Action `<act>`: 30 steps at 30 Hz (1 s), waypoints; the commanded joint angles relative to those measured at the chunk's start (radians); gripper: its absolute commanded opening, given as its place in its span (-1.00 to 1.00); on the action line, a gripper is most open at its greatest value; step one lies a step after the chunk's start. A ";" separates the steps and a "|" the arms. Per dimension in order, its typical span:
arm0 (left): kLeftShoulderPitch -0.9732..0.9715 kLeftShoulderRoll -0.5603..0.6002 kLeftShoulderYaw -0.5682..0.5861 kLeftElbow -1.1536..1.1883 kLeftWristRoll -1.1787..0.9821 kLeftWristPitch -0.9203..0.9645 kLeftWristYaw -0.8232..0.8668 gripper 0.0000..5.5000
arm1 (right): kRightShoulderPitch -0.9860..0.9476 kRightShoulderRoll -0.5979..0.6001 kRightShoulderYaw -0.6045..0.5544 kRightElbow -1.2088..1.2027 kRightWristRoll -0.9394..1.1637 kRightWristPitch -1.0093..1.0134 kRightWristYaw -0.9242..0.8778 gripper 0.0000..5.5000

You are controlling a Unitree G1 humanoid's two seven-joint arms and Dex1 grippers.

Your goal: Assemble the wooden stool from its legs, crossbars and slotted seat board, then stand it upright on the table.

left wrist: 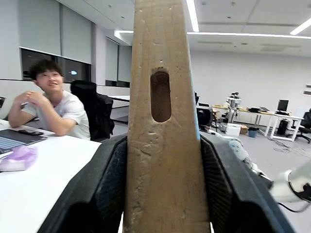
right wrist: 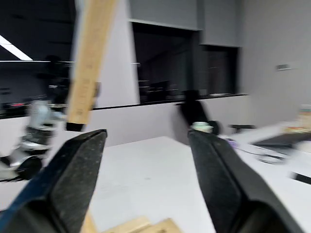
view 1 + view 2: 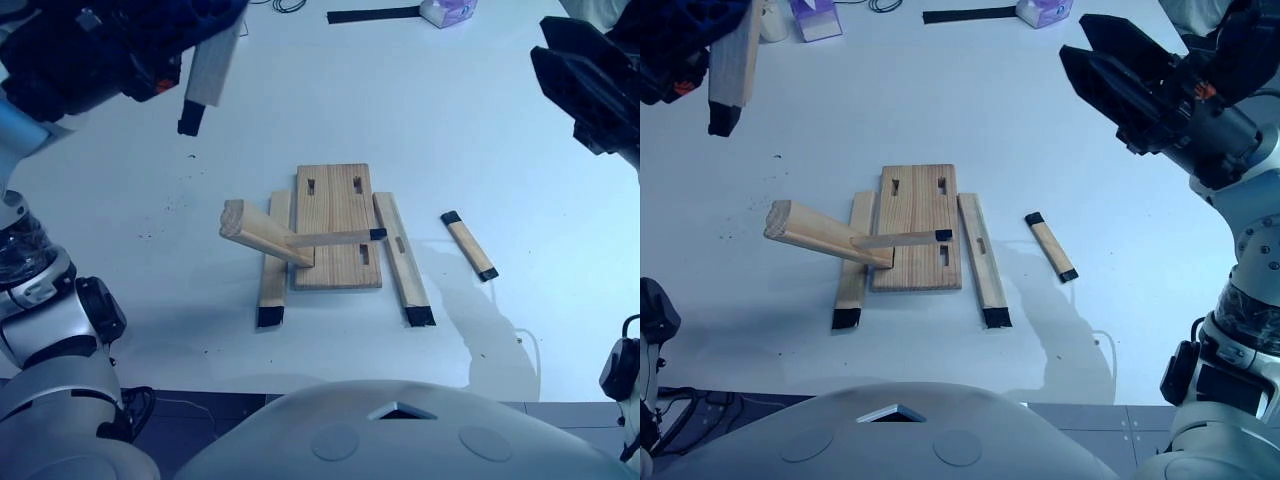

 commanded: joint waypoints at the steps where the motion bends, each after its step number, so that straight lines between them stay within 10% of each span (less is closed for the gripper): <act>1: 0.055 -0.014 -0.022 -0.071 -0.046 0.001 0.013 -0.27 | -0.090 0.012 0.076 -0.030 0.060 0.052 -0.007 0.35; 30: 0.026 -0.053 -0.259 -0.049 0.238 -0.079 -0.262 -0.27 | -0.356 0.224 0.328 -0.039 0.067 0.082 -0.123 0.28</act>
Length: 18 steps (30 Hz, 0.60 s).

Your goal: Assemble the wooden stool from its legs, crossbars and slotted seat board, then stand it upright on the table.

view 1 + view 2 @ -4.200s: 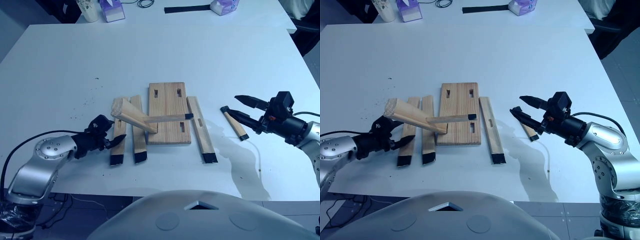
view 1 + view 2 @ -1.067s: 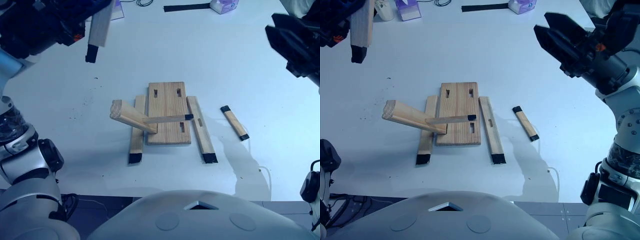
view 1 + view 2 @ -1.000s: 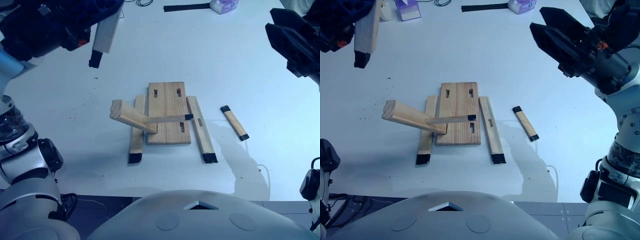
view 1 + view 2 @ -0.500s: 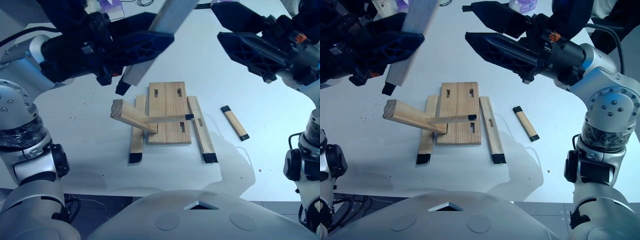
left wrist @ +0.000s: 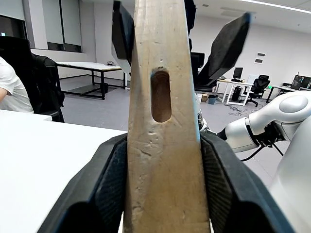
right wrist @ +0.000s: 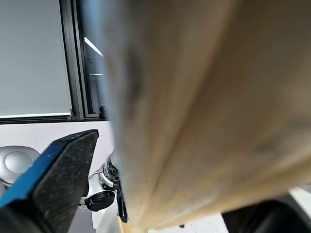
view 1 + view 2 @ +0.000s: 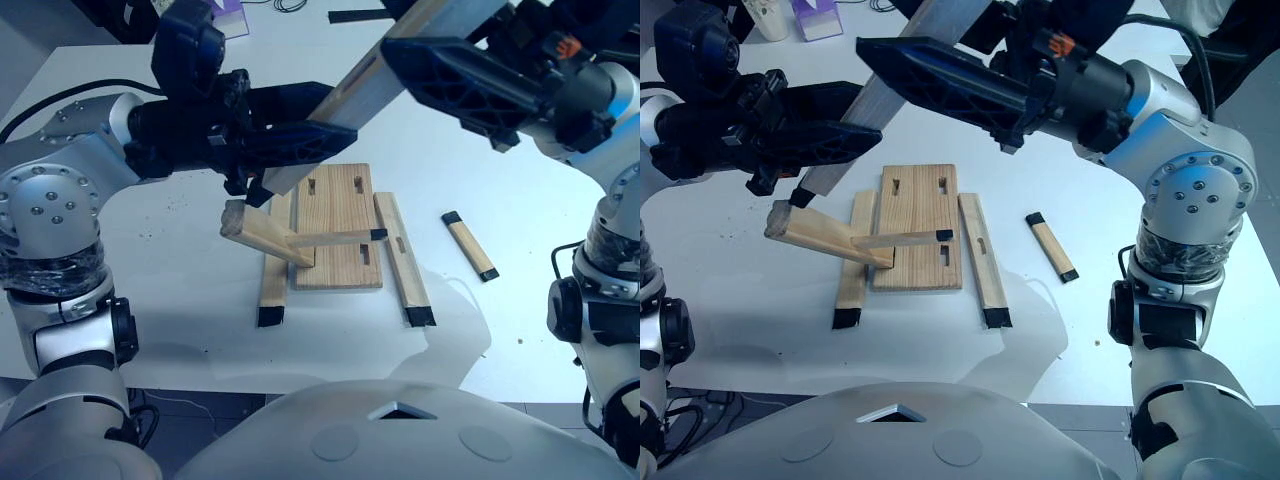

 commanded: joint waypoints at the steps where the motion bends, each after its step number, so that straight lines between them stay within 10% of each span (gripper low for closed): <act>1: -0.037 -0.003 -0.023 0.009 0.027 -0.003 -0.015 -0.27 | -0.010 0.002 0.031 -0.011 -0.057 0.000 0.015 0.26; 9: -0.032 -0.010 -0.015 -0.004 0.040 -0.011 -0.017 -0.27 | 0.026 -0.012 0.072 -0.011 -0.179 -0.020 0.080 -0.19; 18: -0.050 -0.018 -0.013 0.018 0.073 -0.020 -0.026 -0.27 | 0.069 -0.055 0.098 0.006 -0.279 -0.051 0.151 -0.21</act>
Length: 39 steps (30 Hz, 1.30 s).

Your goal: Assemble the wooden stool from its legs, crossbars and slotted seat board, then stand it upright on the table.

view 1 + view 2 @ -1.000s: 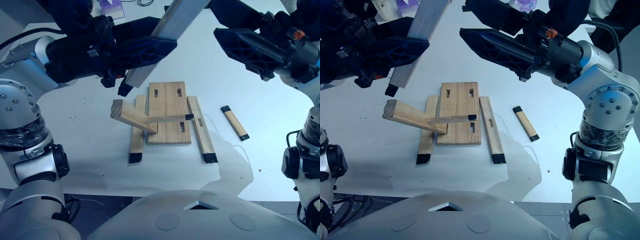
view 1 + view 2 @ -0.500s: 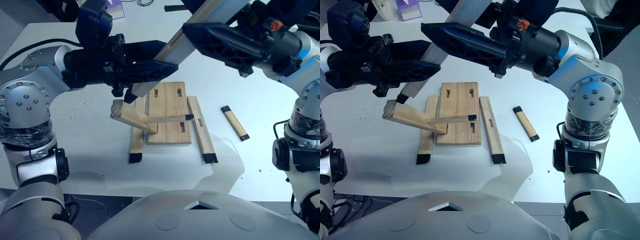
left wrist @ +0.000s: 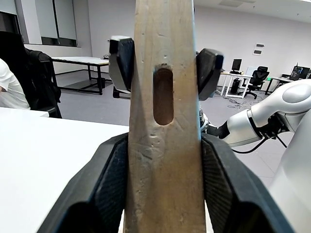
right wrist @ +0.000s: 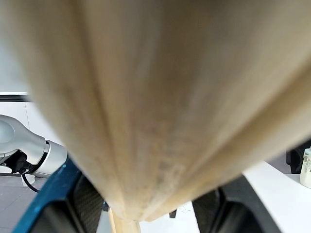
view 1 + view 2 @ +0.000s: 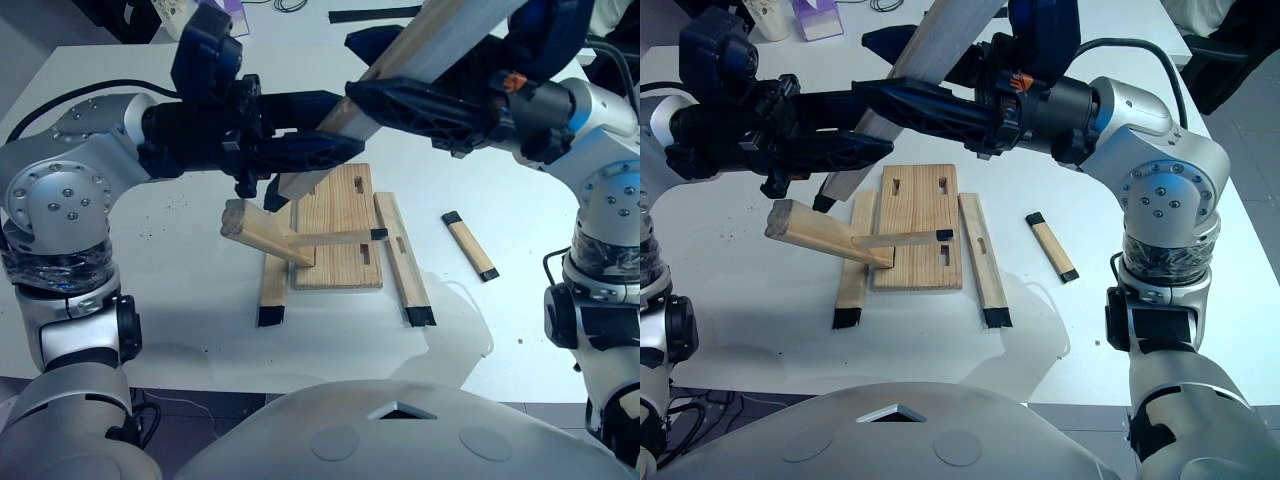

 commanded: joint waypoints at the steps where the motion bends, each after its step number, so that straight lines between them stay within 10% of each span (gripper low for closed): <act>1: -0.044 -0.005 0.022 0.026 0.012 -0.021 0.005 -0.27 | 0.031 -0.051 0.032 0.010 -0.088 0.008 0.033 -0.21; 39: -0.063 -0.085 -0.043 0.291 0.410 -0.214 0.122 -0.23 | -0.031 -0.022 0.002 0.188 -0.298 -0.191 -0.037 -0.20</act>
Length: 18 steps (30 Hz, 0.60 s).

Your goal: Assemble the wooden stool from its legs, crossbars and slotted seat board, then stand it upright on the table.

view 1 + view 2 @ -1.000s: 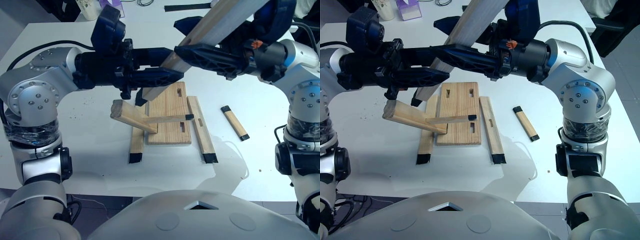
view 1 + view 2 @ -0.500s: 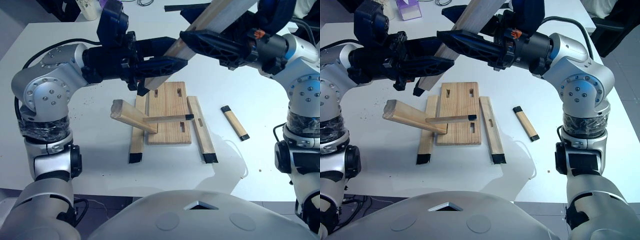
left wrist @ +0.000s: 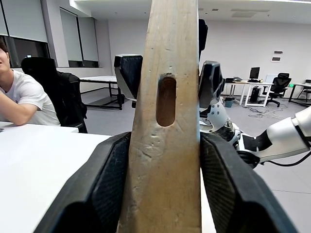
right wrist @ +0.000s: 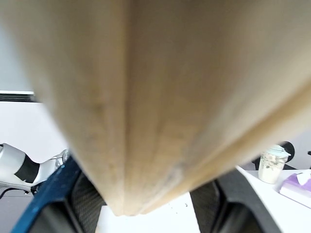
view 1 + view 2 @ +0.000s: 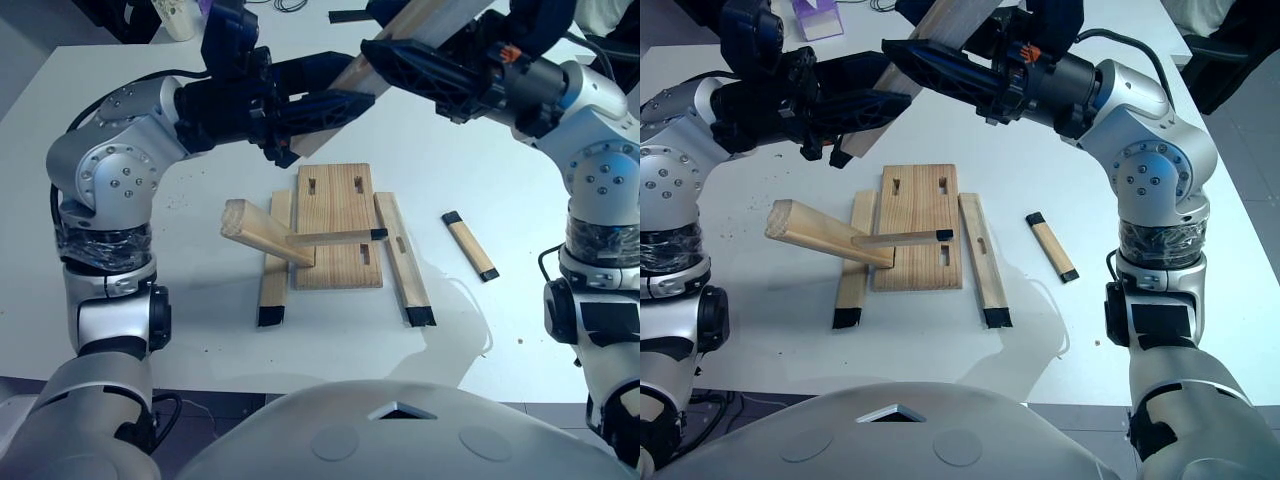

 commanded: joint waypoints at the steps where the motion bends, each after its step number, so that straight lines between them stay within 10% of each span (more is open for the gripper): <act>1: -0.001 0.058 0.018 0.101 0.159 -0.006 0.135 -0.09 | 0.004 -0.032 -0.014 0.008 -0.160 -0.047 -0.083 -0.20; 11: 0.001 0.060 -0.011 0.141 0.260 -0.059 0.110 0.55 | 0.004 0.023 -0.057 -0.001 -0.181 -0.050 -0.122 -0.27; 18: 0.021 0.038 -0.023 0.179 0.347 -0.087 0.141 0.56 | -0.085 0.090 -0.138 0.047 -0.171 -0.086 -0.195 -0.27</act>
